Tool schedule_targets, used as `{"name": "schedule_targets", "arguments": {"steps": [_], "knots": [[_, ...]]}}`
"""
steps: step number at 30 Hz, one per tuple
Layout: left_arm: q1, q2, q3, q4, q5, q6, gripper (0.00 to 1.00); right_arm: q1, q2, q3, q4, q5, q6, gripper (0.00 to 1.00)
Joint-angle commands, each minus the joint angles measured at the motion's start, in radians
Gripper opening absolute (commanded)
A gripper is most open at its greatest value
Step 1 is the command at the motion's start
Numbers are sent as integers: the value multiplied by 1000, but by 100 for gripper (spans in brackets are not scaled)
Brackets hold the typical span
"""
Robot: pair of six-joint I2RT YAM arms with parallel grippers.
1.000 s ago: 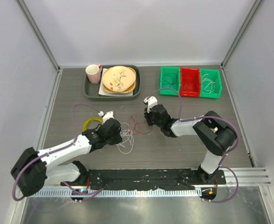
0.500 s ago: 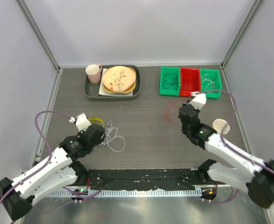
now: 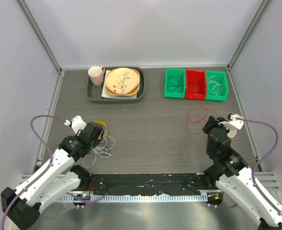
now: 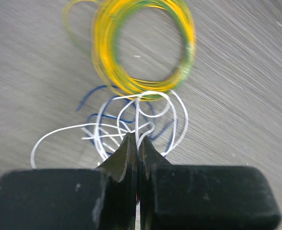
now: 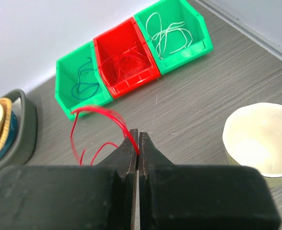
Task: Untangle the cables
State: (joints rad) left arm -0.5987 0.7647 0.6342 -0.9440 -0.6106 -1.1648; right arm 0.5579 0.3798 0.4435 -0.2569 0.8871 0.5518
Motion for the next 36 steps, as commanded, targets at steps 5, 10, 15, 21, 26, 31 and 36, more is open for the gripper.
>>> {"name": "schedule_targets", "arguments": {"steps": [5,10,15,21,26,31,36], "knots": [[4,62,-21,578,568,297,0,-1,142,8,67,-2,-19,1],[-41,152,44,731,775,353,0,-1,191,12,111,-22,-36,1],[-111,200,56,817,838,393,0,-6,310,33,120,47,-24,1],[-113,211,-19,806,690,393,0,-68,528,202,143,44,-49,1],[-112,251,-47,818,682,401,0,-231,812,411,177,-74,-139,1],[-110,289,-47,837,700,410,0,-277,1068,687,320,-42,-346,1],[-112,337,-44,837,695,409,0,-308,1336,912,361,15,-513,1]]}}
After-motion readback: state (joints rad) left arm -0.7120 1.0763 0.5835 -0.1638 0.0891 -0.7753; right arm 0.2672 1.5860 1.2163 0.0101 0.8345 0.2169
